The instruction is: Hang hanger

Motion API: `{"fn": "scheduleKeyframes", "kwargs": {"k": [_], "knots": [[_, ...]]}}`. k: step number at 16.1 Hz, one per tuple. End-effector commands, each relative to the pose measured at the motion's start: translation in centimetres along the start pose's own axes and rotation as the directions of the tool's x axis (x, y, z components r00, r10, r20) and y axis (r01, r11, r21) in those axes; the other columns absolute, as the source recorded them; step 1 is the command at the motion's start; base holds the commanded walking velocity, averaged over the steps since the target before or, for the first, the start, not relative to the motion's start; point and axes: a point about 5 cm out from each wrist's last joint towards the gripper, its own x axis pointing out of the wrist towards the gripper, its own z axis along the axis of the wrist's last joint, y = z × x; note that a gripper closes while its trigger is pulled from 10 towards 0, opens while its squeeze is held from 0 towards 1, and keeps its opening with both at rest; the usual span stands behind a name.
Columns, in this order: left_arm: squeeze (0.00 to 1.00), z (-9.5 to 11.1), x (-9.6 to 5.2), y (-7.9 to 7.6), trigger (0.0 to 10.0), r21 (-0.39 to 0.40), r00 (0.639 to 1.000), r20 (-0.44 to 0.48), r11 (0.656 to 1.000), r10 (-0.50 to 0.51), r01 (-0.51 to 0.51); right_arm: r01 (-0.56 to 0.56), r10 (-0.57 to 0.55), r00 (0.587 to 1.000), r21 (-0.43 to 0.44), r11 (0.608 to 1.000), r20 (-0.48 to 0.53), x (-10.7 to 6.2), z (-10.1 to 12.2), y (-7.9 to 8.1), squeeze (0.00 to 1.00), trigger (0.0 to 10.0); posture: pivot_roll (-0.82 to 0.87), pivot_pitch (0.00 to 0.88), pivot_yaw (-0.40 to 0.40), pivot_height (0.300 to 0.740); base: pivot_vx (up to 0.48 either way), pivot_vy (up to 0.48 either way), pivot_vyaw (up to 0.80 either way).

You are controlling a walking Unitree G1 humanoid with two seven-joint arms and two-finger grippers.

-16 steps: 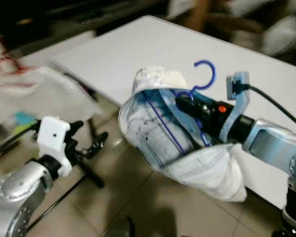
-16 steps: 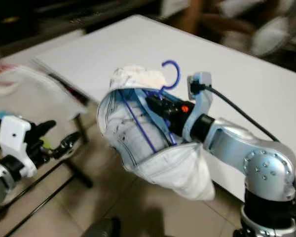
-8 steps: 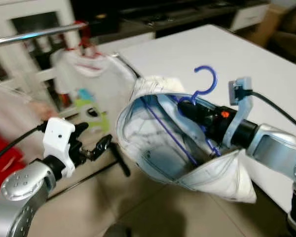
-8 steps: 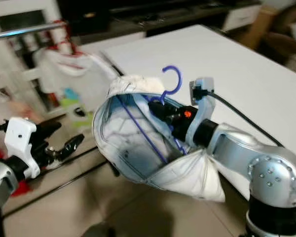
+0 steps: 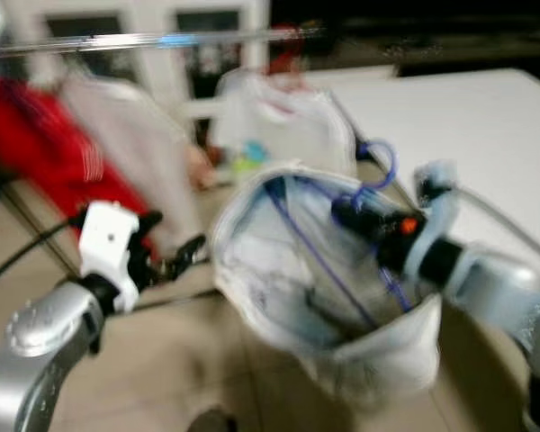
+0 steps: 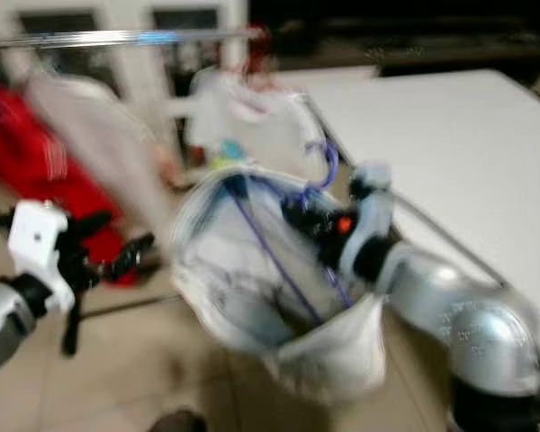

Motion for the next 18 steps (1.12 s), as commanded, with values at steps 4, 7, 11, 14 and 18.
{"fn": "scheduleKeyframes", "kwargs": {"k": [4,7,11,14,18], "knots": [[0.00,-0.9,1.0,0.1,10.0,0.005,0.996,-0.009,0.996,0.090,-0.089,0.137,-0.134,0.981,-0.012,0.991,0.140,0.5,-0.6,-1.9,0.00,10.0,-0.02,0.041,-0.025,0.740,0.000,0.000,0.80],[0.00,-1.3,2.5,0.4,10.0,0.087,0.982,0.038,0.979,0.184,-0.186,0.385,-0.372,0.910,-0.042,0.922,0.182,1.7,-3.0,-4.6,0.00,10.0,-0.02,0.040,-0.030,0.740,0.000,0.000,0.46],[0.00,-1.4,3.8,-0.4,10.0,0.054,0.988,0.077,0.989,0.134,-0.138,0.497,-0.466,0.854,-0.094,0.863,0.233,3.5,-4.4,-5.3,0.00,10.0,-0.02,0.036,-0.029,0.740,0.000,0.000,0.00],[0.00,-1.6,4.2,-0.6,10.0,0.026,0.988,0.092,0.992,0.121,-0.124,0.494,-0.465,0.841,-0.044,0.868,0.277,3.6,-4.2,-5.5,0.00,10.0,-0.02,0.036,-0.025,0.740,0.000,0.000,0.00],[0.00,-2.1,4.3,-0.9,10.0,0.027,0.994,0.078,0.996,0.077,-0.080,0.435,-0.409,0.862,-0.023,0.900,0.301,4.0,-4.2,-5.1,0.00,10.0,-0.02,0.042,-0.012,0.740,0.329,0.000,0.00]]}}
